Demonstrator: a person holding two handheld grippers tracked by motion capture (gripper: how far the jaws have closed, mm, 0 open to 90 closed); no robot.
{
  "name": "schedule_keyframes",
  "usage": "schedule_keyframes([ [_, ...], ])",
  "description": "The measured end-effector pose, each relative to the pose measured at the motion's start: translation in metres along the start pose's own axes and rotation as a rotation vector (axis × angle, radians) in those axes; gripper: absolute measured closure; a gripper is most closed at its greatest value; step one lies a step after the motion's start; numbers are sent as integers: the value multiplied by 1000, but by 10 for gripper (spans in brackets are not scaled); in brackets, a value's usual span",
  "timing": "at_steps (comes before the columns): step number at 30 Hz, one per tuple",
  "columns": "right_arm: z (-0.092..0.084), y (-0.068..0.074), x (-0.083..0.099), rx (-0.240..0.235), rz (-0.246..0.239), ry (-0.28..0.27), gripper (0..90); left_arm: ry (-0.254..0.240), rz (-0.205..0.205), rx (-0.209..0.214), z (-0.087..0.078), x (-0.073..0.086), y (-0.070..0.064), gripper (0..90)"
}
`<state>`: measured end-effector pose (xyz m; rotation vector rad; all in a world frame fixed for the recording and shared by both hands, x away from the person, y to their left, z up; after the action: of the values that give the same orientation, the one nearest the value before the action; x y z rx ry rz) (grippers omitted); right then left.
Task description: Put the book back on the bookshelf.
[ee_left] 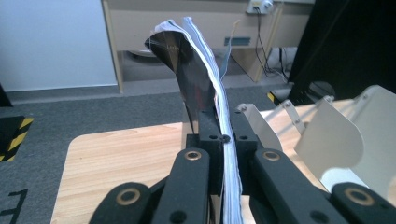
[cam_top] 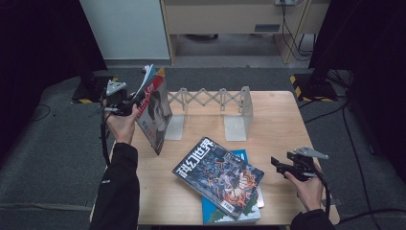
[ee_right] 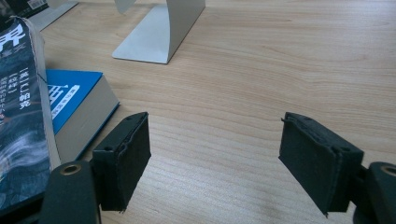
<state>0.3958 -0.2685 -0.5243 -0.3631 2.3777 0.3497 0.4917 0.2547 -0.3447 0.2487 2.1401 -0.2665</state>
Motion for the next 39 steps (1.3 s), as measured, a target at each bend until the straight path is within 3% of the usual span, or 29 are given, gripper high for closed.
schedule_keyframes([
  [6, 1, -1, 0, 3, -1, 1, 248, -29, 3, -41, 3, 1, -4, 861],
  [15, 1, 0, 1, 3, -4, 2, 248, -71, -41, -27, 2, 10, 4, 856],
  [23, 1, 1, 1, 4, -6, 3, 249, -99, -38, -43, 4, 12, 0, 851],
  [30, 0, 1, 1, 4, -4, 3, 249, -113, -40, -31, 4, 15, 2, 825],
  [39, 0, 1, 0, 5, -4, -2, 249, -153, -27, -19, -3, 17, 3, 650],
])
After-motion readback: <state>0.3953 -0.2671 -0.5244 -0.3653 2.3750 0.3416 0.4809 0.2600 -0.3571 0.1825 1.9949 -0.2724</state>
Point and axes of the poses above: each handheld gripper's, and its own axes: z roughly forward along the jaws, x roughly out of its underside, y roughly to its left, the point moved 4 cm from there along z, roughly forward along the jaws, and after that the axes turned 12 degrees about y, right-handed, at the moved point
